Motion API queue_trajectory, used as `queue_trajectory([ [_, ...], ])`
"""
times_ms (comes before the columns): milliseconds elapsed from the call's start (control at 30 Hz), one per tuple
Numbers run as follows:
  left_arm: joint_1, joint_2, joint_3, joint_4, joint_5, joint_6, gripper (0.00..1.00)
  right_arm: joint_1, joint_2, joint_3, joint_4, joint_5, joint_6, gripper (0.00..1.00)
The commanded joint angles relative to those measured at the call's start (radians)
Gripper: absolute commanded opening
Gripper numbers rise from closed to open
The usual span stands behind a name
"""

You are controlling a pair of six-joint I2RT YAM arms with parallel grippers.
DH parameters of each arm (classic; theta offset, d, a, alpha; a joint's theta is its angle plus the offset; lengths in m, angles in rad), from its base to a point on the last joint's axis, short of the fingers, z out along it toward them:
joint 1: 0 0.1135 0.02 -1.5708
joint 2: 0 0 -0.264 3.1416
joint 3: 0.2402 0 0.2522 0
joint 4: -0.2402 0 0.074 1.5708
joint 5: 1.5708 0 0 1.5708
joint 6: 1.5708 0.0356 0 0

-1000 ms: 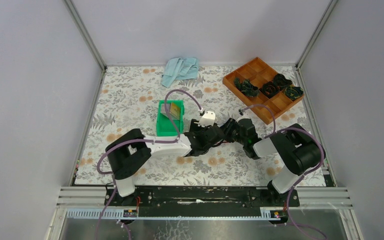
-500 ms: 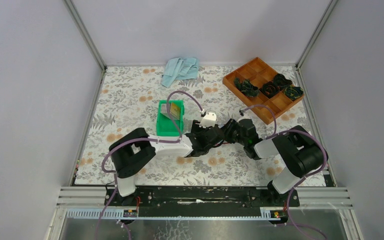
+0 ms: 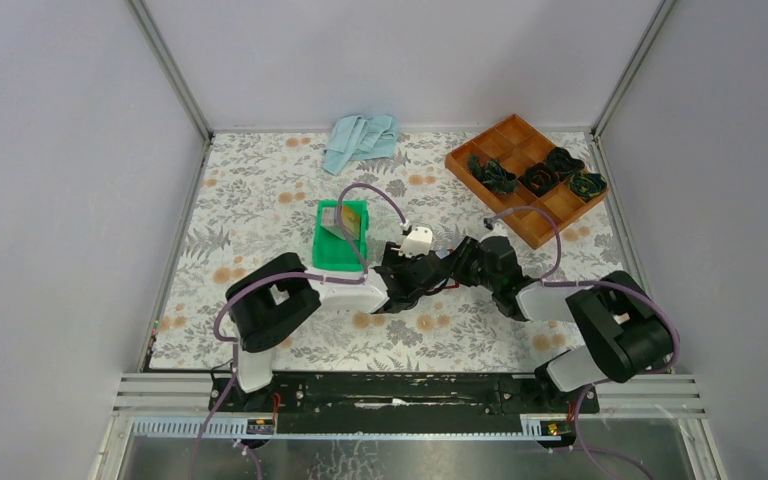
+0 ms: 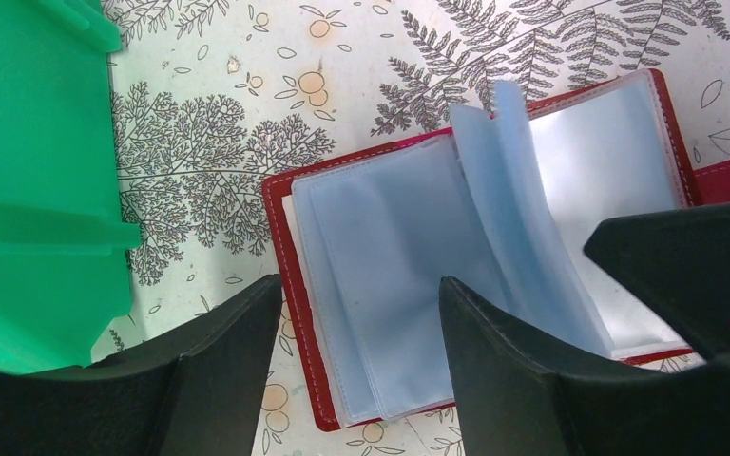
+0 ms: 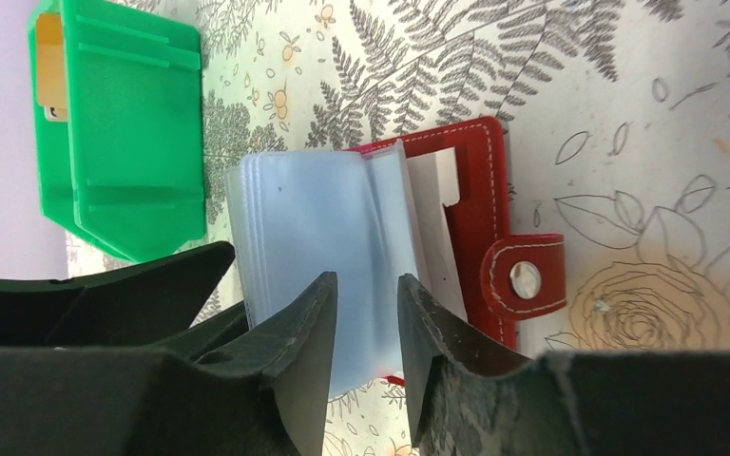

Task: Put the credit cards into the card holder
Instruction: Open the card holder at the center of the board.

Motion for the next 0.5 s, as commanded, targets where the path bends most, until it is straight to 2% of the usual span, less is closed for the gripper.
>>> queue_trajectory([
  [0,0.007,-0.018,-0.017,0.041,-0.007,-0.008,0.68,0.008,-0.08,0.039,-0.105,0.094,-0.075,0.38],
  [467,0.008,-0.051,-0.046,0.051,-0.003,-0.014,0.68,0.006,-0.268,0.075,-0.27,0.182,-0.172,0.38],
])
